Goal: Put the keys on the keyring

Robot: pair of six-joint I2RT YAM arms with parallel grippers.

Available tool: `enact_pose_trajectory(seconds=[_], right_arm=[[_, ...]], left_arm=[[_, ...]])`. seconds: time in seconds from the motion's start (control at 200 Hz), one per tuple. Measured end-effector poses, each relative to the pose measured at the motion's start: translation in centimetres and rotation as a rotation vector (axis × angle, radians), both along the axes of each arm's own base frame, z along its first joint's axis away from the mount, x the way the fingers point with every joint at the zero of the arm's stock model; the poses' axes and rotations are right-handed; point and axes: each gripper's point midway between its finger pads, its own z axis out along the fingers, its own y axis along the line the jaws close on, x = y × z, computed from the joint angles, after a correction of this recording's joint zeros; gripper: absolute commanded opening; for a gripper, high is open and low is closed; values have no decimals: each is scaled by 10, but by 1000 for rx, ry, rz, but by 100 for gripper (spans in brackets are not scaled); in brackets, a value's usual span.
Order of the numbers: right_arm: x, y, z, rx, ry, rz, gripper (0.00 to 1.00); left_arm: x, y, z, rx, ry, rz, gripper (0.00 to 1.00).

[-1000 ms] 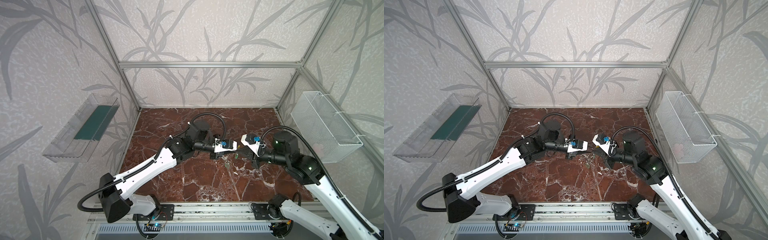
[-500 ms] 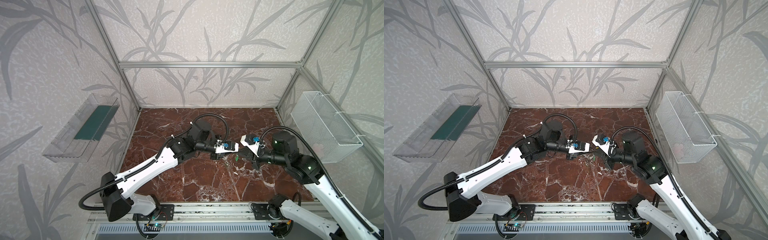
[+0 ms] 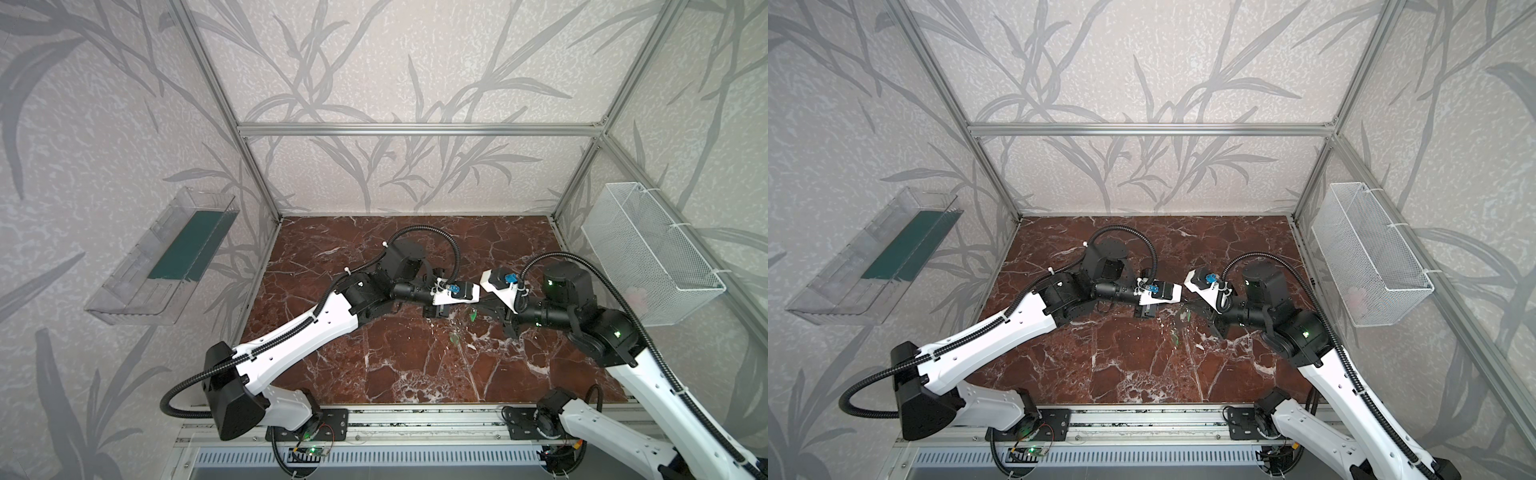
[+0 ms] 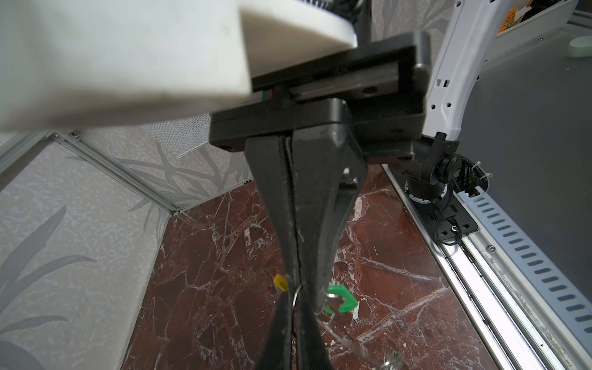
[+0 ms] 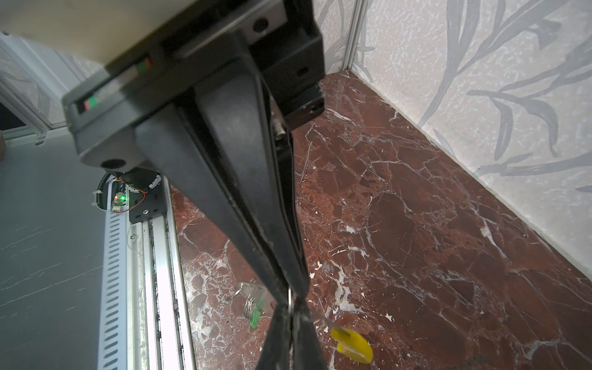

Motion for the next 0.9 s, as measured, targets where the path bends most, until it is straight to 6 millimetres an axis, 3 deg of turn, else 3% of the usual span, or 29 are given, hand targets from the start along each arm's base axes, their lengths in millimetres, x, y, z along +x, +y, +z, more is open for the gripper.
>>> enact_pose_trajectory(seconds=[0.195, 0.3, 0.39, 0.66, 0.9], right_arm=[[1, -1, 0, -7, -11, -3, 0], [1, -4, 1, -8, -28, -18, 21], [1, -7, 5, 6, -65, -33, 30], [-1, -27, -5, 26, -139, -137, 36], [2, -37, -6, 71, -169, -217, 37]], left_arm=[[1, -1, -1, 10, 9, -2, 0], [1, -2, -1, 9, 13, -3, 0], [2, -4, 0, -1, 25, 6, 0], [18, -9, 6, -135, 134, 72, 0], [29, -7, 27, -289, 228, 102, 0]])
